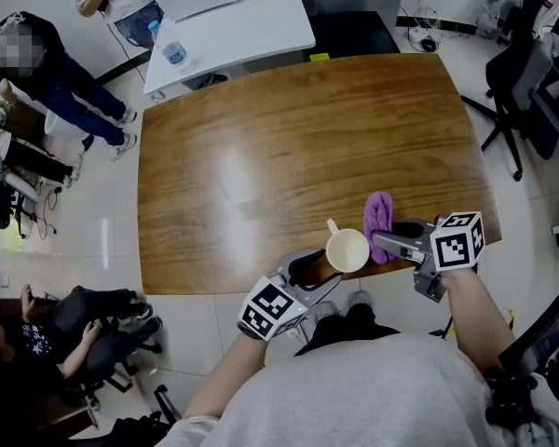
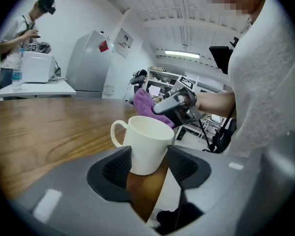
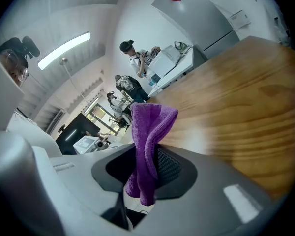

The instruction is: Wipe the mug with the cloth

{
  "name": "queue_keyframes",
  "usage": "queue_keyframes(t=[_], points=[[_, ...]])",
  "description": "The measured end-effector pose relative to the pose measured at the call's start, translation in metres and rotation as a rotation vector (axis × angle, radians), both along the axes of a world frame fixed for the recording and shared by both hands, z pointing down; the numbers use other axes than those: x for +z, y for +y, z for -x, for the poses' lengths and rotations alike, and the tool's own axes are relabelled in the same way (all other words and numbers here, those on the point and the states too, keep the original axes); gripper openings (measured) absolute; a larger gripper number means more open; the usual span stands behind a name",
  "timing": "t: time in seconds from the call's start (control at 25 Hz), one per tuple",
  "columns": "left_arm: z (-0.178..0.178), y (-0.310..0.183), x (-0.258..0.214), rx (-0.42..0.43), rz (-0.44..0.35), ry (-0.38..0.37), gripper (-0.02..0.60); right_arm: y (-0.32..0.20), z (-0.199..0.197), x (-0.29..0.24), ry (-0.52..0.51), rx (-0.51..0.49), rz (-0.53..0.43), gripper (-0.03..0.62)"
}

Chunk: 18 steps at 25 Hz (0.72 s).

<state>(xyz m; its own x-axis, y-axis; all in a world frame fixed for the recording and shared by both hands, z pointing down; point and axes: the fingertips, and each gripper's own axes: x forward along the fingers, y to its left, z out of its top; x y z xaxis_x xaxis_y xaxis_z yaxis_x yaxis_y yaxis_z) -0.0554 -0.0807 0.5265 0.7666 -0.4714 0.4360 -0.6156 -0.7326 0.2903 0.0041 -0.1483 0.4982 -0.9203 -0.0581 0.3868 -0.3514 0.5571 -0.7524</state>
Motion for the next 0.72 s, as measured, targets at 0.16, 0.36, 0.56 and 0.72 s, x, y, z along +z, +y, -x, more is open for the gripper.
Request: queue_keyframes(t=[0.16, 0.36, 0.56, 0.72], points=[[0.0, 0.0, 0.001, -0.003, -0.002, 0.001, 0.216, 0.003, 0.003, 0.024, 0.013, 0.012, 0.064, 0.109], [0.002, 0.004, 0.004, -0.003, -0.004, -0.009, 0.216, 0.01, 0.003, 0.065, 0.182, -0.032, 0.042, 0.109], [0.0, 0.004, 0.002, -0.008, 0.01, -0.006, 0.215, 0.006, 0.002, 0.077, 0.214, -0.016, 0.048, 0.109], [-0.001, 0.003, 0.001, -0.01, 0.007, -0.004, 0.212, 0.003, -0.004, 0.063, 0.171, 0.036, 0.048, 0.11]])
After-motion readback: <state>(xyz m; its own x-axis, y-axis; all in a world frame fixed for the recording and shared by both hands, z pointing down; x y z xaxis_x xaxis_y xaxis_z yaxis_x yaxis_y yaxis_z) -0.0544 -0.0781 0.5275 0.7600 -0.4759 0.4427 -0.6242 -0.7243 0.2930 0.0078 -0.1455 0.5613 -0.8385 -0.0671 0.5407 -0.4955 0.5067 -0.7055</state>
